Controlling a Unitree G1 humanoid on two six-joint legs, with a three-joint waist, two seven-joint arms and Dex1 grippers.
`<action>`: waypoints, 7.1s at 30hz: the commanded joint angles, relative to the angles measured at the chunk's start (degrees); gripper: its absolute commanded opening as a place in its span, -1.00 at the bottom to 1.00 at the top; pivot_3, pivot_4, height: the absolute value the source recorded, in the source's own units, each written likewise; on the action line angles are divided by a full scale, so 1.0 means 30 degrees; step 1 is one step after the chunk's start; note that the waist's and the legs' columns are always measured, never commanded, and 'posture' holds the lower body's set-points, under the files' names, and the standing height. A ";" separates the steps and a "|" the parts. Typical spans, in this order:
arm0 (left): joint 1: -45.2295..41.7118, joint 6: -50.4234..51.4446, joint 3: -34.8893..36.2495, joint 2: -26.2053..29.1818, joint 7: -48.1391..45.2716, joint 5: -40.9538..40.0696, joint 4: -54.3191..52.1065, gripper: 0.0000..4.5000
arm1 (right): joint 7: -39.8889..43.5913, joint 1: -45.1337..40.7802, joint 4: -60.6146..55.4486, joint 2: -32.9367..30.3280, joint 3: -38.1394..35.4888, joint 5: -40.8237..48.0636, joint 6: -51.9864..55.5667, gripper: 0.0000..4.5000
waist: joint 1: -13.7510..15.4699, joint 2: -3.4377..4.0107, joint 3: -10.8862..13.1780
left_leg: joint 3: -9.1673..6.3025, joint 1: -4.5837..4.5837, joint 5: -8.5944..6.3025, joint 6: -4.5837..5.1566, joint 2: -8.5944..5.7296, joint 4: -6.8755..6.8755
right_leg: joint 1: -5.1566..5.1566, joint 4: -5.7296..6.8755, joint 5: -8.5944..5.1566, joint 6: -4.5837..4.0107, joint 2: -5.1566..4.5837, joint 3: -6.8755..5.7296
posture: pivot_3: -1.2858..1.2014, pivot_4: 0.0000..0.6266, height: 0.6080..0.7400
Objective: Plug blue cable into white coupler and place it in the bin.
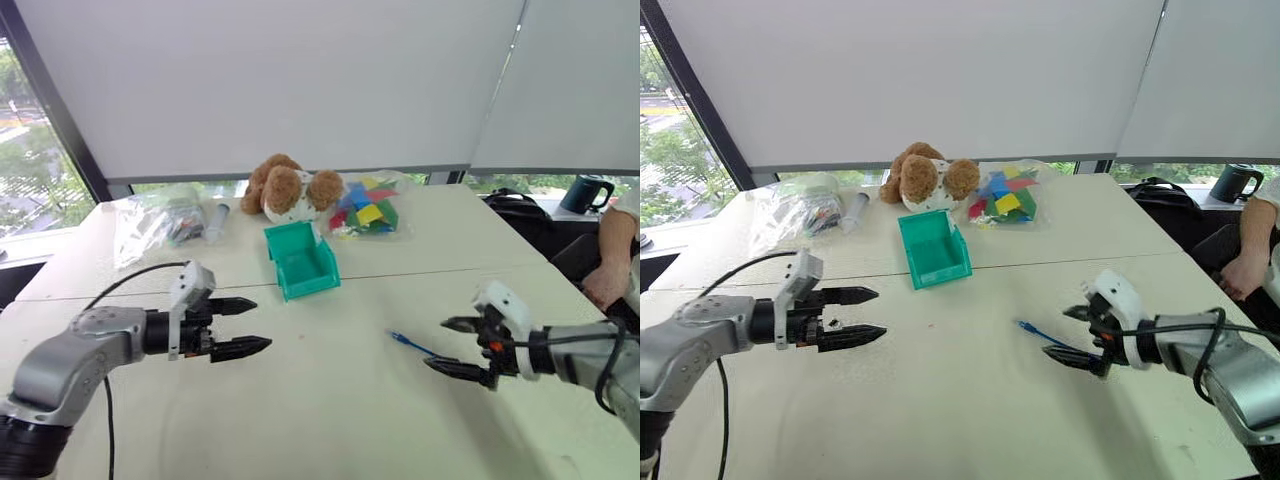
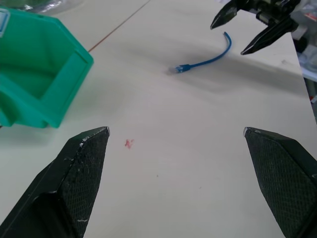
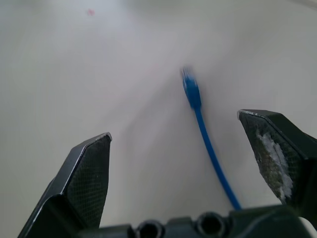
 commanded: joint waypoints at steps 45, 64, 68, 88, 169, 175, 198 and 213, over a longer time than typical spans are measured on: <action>-0.0391 -0.0832 0.0201 -0.0487 0.0250 0.0723 -0.0255 1.00 | 0.6143 -0.7519 0.5663 0.4524 0.7673 -0.6290 -0.7214 -0.98 | -0.0103 0.0031 0.0011 | -0.0051 0.0017 -0.0002 0.0003 0.0032 0.0180 | 0.0070 0.0073 0.0033 0.0028 0.0052 -0.0013 | 0.03 -0.52 1.00; 0.0010 -0.3633 -0.2651 -0.0462 -0.2052 0.3496 0.0682 1.00 | 0.6728 -1.0885 0.9164 0.7862 1.0969 -0.9831 -0.9868 0.31 | 0.0390 0.0032 0.0009 | -0.0030 -0.0010 -0.0002 0.0003 0.0011 0.0217 | 0.0070 0.0067 0.0033 0.0023 -0.0002 -0.0025 | 0.03 -0.52 1.00; -0.0883 -0.5512 -0.4407 -0.1365 -0.3503 0.4903 0.3159 1.00 | 0.6707 -0.9679 0.5749 0.6847 0.9721 -0.8692 -0.7708 0.75 | 0.0527 0.0035 0.0009 | -0.0031 -0.0022 -0.0002 0.0004 0.0006 0.0221 | 0.0069 0.0063 0.0031 0.0021 -0.0002 -0.0037 | 0.03 -0.52 1.00; -0.3635 -1.3501 -0.7245 -0.4836 -0.5868 1.0161 1.3757 0.18 | 0.2475 -0.5071 -0.2825 0.4877 0.6054 -0.6316 -0.0781 0.77 | 0.0425 0.0027 -0.0004 | -0.0033 -0.0026 -0.0010 0.0017 0.0007 0.0250 | 0.0076 0.0067 0.0034 0.0022 0.0009 -0.0034 | 0.03 -0.52 1.00; 0.3277 -0.7880 0.3792 -0.3340 0.4857 0.7221 0.2500 0.98 | -1.2571 -1.1005 0.2472 1.9949 -0.5208 0.6702 1.4460 -1.00 | -0.0157 0.0059 0.0002 | -0.0073 -0.0284 -0.0032 0.0058 0.0049 0.0206 | -0.0156 0.0029 0.0063 0.0070 -0.0047 -0.0042 | 0.03 -0.52 1.00; 0.4244 -0.9025 0.4010 -0.3821 0.4260 0.6569 0.4762 0.98 | -1.2208 -1.0909 0.2466 1.9498 -0.4289 0.6799 1.3826 -1.00 | -0.0126 0.0059 0.0002 | -0.0080 -0.0288 -0.0032 0.0057 0.0043 0.0207 | -0.0159 0.0032 0.0066 0.0061 -0.0043 -0.0052 | 0.03 -0.52 1.00; 0.0745 -1.1377 0.1033 -0.4817 -0.0842 0.6423 1.1683 -0.82 | -1.1338 -1.0661 0.0635 1.6572 -0.1474 0.6880 1.2578 -1.00 | -0.0140 0.0056 0.0000 | -0.0070 -0.0306 -0.0032 0.0058 0.0046 0.0205 | -0.0183 0.0034 0.0071 0.0062 -0.0039 -0.0052 | 0.03 -0.52 1.00; -0.4814 -1.4265 -0.5687 -0.8798 -0.6086 0.9282 1.5196 -0.82 | -0.0026 -1.3910 0.1157 0.6912 1.1369 -0.2509 0.0741 -1.00 | -0.0184 0.0044 0.0000 | -0.0040 -0.0319 -0.0052 0.0094 0.0016 0.0238 | -0.0197 0.0009 0.0082 0.0095 0.0050 -0.0027 | 0.03 -0.52 1.00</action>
